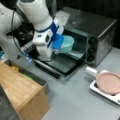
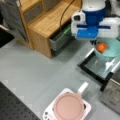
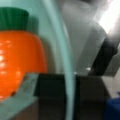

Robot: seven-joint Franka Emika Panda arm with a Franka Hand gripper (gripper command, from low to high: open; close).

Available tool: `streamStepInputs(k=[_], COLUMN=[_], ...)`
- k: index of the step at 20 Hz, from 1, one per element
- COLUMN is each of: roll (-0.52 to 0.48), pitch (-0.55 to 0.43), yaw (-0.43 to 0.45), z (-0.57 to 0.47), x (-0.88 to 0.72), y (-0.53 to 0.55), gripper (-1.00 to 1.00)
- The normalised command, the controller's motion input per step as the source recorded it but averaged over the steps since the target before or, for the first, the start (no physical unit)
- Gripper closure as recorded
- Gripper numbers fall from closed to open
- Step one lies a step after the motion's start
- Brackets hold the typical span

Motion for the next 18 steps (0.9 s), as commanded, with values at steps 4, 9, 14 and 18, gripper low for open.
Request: streamStepInputs(k=[4,9,14,18], roll=[-0.150,-0.168,-0.135,-0.138], pitch=[0.293,0.296,0.284,0.281], yaw=[-0.029,0.048,0.056,0.048], z=[0.28,0.20,0.12,0.09], x=[0.91,0.77,0.70,0.84], y=[-0.41,-0.40,-0.49,-0.60], gripper=[1.00,1.00,1.00,1.00])
